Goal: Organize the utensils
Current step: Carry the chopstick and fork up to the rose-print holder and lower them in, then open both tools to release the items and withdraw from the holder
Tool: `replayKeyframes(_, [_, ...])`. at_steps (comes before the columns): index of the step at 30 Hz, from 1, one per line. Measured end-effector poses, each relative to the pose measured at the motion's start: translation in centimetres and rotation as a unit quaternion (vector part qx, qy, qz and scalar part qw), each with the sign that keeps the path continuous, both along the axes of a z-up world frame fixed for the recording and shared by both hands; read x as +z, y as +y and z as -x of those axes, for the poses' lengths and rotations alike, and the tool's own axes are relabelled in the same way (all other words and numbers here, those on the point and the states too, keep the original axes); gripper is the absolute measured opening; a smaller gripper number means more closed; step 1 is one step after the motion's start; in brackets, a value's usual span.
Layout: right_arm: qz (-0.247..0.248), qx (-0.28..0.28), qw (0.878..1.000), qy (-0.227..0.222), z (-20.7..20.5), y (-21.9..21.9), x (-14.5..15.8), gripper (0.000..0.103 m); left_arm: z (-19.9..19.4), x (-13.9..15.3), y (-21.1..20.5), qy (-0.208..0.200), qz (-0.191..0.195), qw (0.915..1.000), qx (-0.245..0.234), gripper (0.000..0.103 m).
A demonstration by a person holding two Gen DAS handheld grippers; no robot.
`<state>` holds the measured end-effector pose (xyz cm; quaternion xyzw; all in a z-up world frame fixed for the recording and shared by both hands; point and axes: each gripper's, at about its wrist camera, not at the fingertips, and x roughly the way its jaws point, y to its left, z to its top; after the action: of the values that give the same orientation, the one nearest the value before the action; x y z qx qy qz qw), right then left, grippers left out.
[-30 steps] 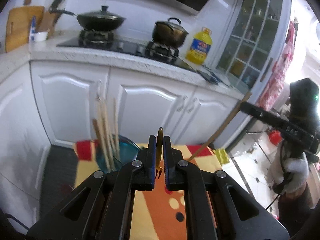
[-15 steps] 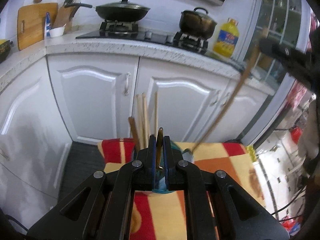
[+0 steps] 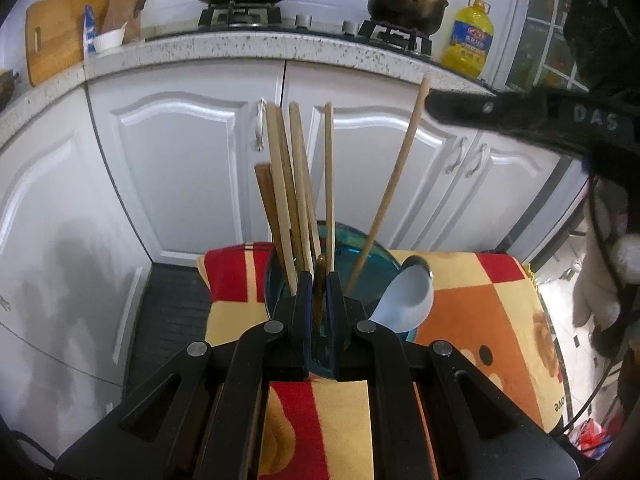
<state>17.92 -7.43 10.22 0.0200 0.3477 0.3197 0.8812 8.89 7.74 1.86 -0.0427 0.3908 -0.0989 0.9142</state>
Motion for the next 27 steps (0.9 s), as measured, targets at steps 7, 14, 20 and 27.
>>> replayKeyframes(7, [-0.002, -0.002, 0.999, 0.036, -1.2, -0.4, -3.4, 0.007, -0.7, -1.5, 0.1, 0.017, 0.011, 0.9998, 0.005, 0.005])
replayKeyframes(14, [-0.024, -0.008, 0.999, 0.047, -0.4, -2.1, -4.0, 0.008, -0.5, -2.0, -0.3, 0.022, 0.009, 0.9997, 0.009, 0.005])
replayKeyframes(20, [-0.034, -0.018, 0.997, 0.063, 0.7, -2.9, -4.9, 0.030, -0.1, -1.2, -0.4, 0.015, 0.013, 0.9996, 0.018, 0.010])
replayKeyframes(27, [-0.030, -0.030, 0.996, 0.083, 2.4, -3.2, -6.6, 0.030, 1.2, -0.4, -0.8, 0.001, 0.004, 0.9996, 0.029, 0.032])
